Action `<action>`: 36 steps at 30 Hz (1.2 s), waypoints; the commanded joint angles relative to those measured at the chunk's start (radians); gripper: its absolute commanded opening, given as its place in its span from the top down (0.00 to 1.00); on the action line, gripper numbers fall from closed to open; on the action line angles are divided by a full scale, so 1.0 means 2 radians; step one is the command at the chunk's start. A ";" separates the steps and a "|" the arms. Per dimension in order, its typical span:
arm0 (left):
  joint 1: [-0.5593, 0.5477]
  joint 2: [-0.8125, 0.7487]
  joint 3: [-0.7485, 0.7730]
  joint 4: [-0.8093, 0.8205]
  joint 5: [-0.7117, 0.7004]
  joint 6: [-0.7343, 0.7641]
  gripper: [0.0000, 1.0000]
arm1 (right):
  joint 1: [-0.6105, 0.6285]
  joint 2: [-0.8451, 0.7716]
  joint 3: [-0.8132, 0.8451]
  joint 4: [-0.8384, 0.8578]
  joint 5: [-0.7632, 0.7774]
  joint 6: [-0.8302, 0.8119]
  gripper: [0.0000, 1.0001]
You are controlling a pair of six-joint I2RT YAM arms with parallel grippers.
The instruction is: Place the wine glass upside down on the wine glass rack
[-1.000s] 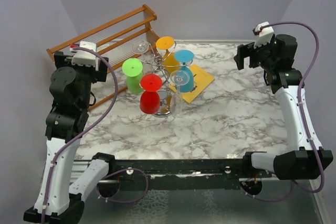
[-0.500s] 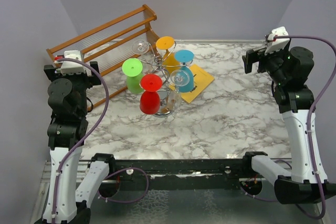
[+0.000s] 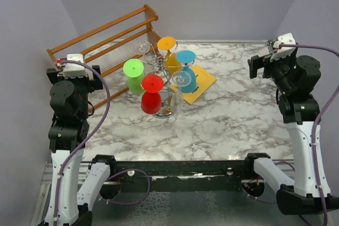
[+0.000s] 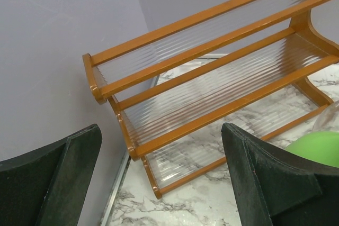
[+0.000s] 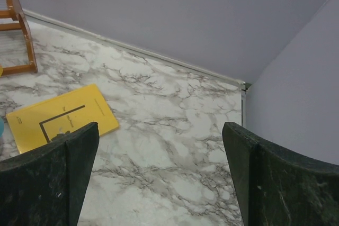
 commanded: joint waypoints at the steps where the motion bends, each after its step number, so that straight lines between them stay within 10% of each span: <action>1: 0.003 -0.007 0.003 -0.003 -0.012 -0.014 0.01 | -0.002 -0.037 -0.018 0.001 0.016 -0.021 0.00; 36: 0.015 -0.012 -0.006 -0.025 0.002 -0.013 0.01 | -0.025 -0.073 -0.063 -0.026 -0.034 -0.019 0.00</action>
